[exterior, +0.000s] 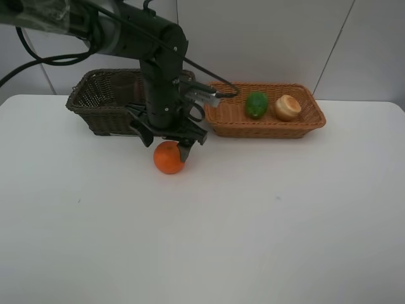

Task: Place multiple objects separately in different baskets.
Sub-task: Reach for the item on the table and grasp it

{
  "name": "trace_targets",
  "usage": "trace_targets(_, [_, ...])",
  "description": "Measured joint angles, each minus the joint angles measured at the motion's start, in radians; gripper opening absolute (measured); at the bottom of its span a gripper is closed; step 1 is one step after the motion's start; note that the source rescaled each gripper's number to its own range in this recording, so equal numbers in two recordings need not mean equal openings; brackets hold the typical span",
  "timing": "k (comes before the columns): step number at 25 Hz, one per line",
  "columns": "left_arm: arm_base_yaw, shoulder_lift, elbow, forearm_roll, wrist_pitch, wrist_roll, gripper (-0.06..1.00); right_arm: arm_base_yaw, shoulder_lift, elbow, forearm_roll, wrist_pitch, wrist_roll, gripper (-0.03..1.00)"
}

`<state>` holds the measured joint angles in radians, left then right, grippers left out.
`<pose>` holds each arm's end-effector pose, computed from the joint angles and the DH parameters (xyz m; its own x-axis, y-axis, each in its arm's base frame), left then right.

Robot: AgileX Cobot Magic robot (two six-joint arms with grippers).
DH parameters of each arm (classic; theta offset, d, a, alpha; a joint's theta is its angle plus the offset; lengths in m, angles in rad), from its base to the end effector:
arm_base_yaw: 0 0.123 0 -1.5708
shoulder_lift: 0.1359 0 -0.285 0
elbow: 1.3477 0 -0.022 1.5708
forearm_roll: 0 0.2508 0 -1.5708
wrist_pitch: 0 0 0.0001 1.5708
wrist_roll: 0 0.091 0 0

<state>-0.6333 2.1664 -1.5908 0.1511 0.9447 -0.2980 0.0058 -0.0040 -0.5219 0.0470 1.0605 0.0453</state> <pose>0.3572 -0.2485 0.1474 -0.8994 0.4049 -0.1646 0.3953 0.9143 0.0885 -0.0081 0.0037 0.2834 -0.4341 0.0656 -0.8985 -0.0132 0.9968 0.0792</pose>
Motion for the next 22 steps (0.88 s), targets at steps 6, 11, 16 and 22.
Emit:
trace_targets(6, [0.003,0.002,0.001,0.004,-0.028,0.000,1.00,0.000,0.000,0.000,0.000,0.000,0.000,0.82])
trace_targets(11, [0.004,0.025,0.001,0.005,-0.053,0.014,1.00,0.000,0.000,0.000,0.000,0.000,0.000,0.82])
trace_targets(16, [0.007,0.035,0.001,0.009,-0.070,0.021,1.00,0.000,0.000,0.000,0.000,0.000,0.000,0.82])
trace_targets(22, [0.015,0.039,0.001,0.024,-0.079,0.021,1.00,0.000,0.000,0.000,-0.002,0.000,0.000,0.82])
